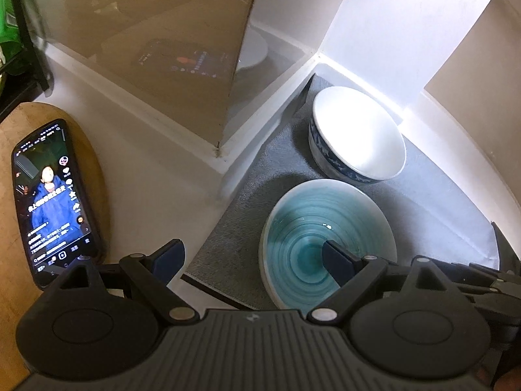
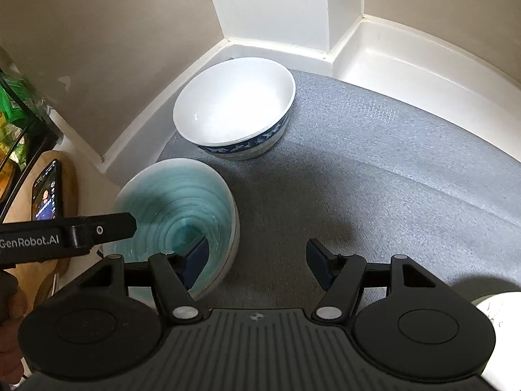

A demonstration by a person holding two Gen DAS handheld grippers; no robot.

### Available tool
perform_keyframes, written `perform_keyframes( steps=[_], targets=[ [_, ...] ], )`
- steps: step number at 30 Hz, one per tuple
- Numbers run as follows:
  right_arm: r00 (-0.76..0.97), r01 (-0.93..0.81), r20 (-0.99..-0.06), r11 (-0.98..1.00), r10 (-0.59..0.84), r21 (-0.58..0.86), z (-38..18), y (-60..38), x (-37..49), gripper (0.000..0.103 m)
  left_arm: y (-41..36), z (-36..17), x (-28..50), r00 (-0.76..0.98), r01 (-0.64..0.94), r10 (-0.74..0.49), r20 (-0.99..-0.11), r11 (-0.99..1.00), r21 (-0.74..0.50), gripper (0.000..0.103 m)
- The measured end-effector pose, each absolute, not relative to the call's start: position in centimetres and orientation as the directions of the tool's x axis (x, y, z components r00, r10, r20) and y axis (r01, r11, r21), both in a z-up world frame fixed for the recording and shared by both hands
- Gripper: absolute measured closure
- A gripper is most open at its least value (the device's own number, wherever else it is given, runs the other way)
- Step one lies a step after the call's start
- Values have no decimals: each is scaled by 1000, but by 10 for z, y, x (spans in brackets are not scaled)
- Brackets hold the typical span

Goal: Organize plates and bowls
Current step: 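Move both tools to the rim of the teal-glazed bowl, then close the right tool on the teal bowl rim while the left tool grips it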

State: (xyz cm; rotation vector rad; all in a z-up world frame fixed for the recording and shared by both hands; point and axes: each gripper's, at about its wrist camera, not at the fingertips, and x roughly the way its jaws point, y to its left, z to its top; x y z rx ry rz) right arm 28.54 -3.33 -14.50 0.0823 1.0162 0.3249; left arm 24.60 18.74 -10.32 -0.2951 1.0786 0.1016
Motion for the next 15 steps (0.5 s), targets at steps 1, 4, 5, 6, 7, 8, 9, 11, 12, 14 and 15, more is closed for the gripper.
perform_keyframes(
  steps=[1,4,5,6,7,8,9,11,12,14,15],
  targets=[
    [482,-228,-822,949,304,217,-146,-33,287,34,187,-105,247,468,-225,-63,-882,956,-187,9],
    [476,-233,-825,949,303,213,-149,-30,291,34,186,-109,251,457,-224,-63,-887,957,-183,9],
    [474,-233,-827,949,302,213,-150,-29,292,34,186,-110,252,454,-223,-62,-889,958,-180,9],
    [471,-233,-829,949,302,213,-151,-29,294,34,186,-111,253,451,-223,-60,-891,958,-178,9],
    [469,-233,-830,949,301,213,-152,-28,296,34,185,-113,254,447,-225,-58,-892,959,-175,9],
    [467,-233,-831,949,301,213,-154,-27,297,34,185,-114,255,444,-227,-57,-894,958,-174,9],
    [466,-232,-833,950,299,211,-154,-26,298,34,186,-116,256,442,-228,-56,-895,958,-172,9],
    [462,-229,-836,950,297,211,-157,-26,301,34,186,-119,258,435,-232,-53,-899,958,-168,9],
    [459,-227,-838,951,296,212,-158,-26,302,34,187,-120,260,432,-233,-52,-900,958,-167,9],
    [455,-223,-840,951,295,213,-160,-25,303,34,187,-122,262,428,-233,-49,-902,959,-163,9],
    [453,-223,-841,951,294,213,-161,-25,303,34,187,-123,263,425,-233,-48,-904,959,-161,9]
  ],
)
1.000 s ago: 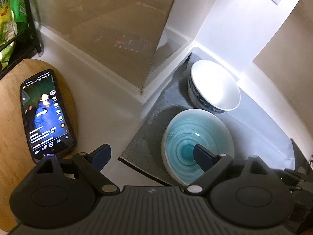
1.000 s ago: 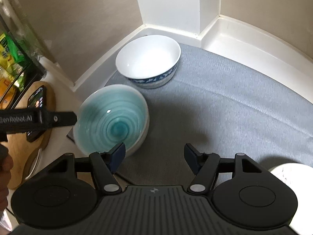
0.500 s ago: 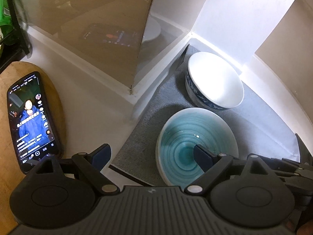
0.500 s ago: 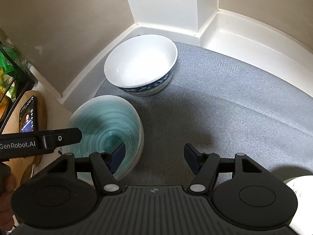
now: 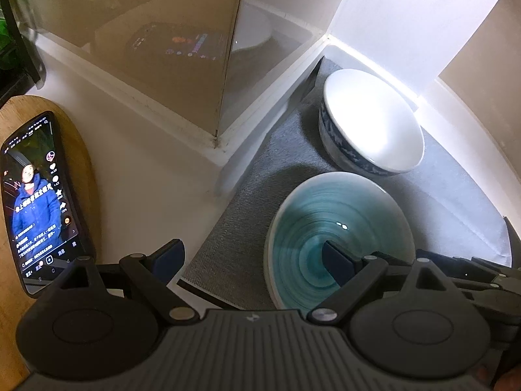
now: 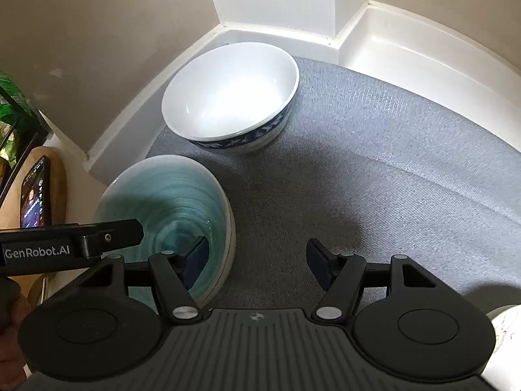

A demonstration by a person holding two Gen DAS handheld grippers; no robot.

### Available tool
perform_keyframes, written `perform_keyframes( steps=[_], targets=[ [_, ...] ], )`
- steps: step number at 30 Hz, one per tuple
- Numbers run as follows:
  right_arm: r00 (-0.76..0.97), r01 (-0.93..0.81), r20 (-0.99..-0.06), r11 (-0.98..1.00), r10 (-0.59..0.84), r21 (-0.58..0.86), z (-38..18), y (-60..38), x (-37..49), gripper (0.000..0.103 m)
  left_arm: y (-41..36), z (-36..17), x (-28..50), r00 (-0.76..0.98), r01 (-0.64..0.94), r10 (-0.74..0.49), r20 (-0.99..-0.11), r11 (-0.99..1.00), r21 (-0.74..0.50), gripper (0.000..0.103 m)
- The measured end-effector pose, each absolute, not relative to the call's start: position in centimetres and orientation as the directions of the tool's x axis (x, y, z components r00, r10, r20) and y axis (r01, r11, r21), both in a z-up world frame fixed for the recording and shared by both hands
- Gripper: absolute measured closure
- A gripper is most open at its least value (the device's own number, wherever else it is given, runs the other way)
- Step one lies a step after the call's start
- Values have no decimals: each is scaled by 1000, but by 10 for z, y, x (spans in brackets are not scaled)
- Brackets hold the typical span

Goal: Organize plates and bowls
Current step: 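Close the right tool on the teal bowl rim while the left tool grips it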

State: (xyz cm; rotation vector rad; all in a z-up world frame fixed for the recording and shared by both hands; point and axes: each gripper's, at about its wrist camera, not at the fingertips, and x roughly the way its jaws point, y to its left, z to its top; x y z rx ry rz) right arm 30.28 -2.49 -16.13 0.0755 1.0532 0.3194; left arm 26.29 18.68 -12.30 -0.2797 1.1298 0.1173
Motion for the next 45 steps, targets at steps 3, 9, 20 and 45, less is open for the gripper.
perform_keyframes(
  steps=[3,9,20,45],
  targets=[
    [448,-219,-846,952,291,212,-165,-25,303,34,187,-127,267,416,-232,-50,-908,960,-159,9],
    [443,-210,-853,957,276,201,-170,-24,308,34,186,-134,273,407,-234,-51,-912,959,-157,9],
    [455,-219,-849,958,267,184,-172,-22,310,34,187,-141,278,395,-248,-49,-917,956,-158,9],
    [489,-394,-802,907,343,148,-150,21,299,86,190,-117,251,447,-230,-15,-895,964,-131,82]
  ],
)
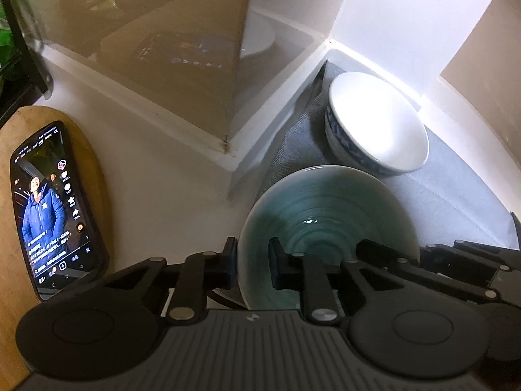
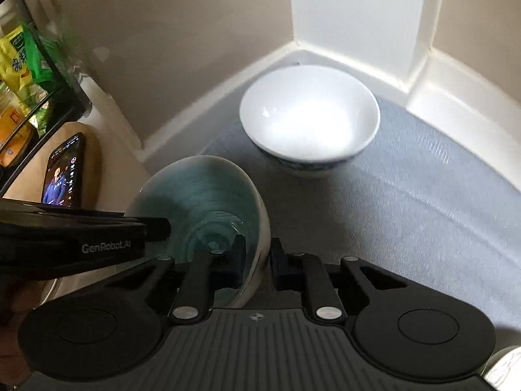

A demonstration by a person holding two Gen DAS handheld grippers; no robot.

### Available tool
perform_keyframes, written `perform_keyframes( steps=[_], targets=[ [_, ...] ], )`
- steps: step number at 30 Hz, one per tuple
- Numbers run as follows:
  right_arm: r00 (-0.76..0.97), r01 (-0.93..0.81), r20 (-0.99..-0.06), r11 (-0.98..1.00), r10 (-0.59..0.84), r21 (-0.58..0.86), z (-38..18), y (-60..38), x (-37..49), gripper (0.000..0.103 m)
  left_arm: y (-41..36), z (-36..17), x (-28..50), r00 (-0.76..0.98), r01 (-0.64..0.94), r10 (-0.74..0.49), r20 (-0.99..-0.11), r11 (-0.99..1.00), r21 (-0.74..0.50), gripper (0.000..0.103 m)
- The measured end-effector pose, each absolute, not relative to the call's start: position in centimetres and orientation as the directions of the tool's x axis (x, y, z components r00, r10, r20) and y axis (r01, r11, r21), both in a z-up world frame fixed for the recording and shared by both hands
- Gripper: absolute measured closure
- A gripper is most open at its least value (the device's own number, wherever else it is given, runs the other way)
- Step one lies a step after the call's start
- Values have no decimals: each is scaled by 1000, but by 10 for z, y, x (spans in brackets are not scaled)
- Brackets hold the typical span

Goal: Organize plates and bowls
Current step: 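Close the right tool on the teal bowl rim while the left tool grips it, then lift the teal bowl with both tools and carry it over the cream bowl stack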

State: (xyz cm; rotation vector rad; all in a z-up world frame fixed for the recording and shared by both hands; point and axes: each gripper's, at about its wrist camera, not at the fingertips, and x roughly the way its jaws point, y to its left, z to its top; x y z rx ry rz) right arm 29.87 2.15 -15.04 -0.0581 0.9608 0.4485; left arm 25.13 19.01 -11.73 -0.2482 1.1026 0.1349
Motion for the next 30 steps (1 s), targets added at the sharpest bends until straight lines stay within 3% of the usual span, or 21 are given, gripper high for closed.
perform_keyframes(
  steps=[30],
  targets=[
    [562,-321,-750,928,349,191,-127,2,283,88,186,-74,230,551,-207,-48,-833,959,-192,84]
  ],
)
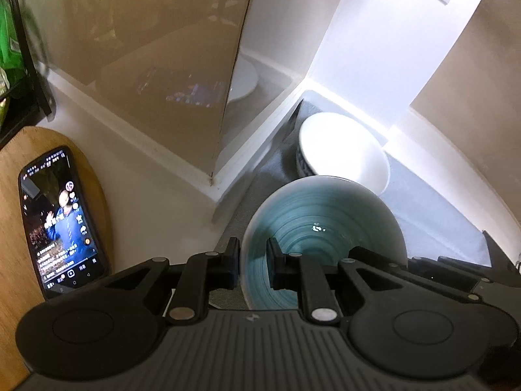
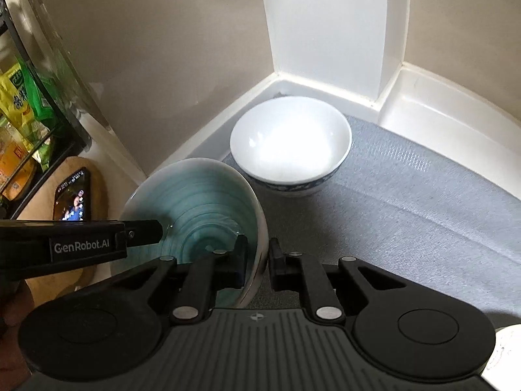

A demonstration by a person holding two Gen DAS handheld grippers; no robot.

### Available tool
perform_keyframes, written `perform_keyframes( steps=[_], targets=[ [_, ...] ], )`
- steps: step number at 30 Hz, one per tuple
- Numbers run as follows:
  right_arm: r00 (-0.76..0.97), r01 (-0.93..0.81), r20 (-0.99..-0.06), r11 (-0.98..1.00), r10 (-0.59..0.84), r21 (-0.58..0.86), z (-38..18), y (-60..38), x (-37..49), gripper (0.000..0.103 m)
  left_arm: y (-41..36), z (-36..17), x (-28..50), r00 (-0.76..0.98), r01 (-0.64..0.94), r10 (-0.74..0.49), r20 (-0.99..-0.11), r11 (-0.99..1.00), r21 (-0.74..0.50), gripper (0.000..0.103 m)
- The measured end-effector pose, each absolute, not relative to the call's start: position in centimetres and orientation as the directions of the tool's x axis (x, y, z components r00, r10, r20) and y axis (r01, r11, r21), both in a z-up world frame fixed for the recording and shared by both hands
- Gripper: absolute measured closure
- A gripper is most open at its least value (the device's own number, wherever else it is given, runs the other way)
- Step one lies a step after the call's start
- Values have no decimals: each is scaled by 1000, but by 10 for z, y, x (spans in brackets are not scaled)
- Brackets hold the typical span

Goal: Organize plates and bowls
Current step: 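Lift the teal bowl with both tools and carry it over the cream bowl stack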

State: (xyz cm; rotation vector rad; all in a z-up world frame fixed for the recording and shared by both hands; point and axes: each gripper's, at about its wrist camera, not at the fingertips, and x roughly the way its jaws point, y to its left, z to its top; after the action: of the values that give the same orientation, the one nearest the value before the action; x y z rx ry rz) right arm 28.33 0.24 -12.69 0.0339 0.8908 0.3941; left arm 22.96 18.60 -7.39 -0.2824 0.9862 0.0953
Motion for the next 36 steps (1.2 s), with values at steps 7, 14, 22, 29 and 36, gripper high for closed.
perform_keyframes(
  steps=[7,14,22,29,36],
  targets=[
    [582,-319,-736,930,345,185,-111,-5,268,88,179,-55,217,583,-180,-50,-811,965,-189,84],
    [597,-378,-688,901,413,214,-106,-11,253,88,178,-47,201,600,-155,-70,-797,967,-202,84],
    [610,-367,-682,907,403,208,-100,-17,232,88,177,-41,173,594,-149,-82,-800,966,-210,84],
    [596,-378,-688,901,413,213,-101,-19,210,88,175,-40,144,575,-147,-83,-814,968,-203,84],
    [557,-396,-712,890,428,226,-109,-18,189,88,177,-46,119,544,-142,-78,-836,973,-183,84]
  ],
)
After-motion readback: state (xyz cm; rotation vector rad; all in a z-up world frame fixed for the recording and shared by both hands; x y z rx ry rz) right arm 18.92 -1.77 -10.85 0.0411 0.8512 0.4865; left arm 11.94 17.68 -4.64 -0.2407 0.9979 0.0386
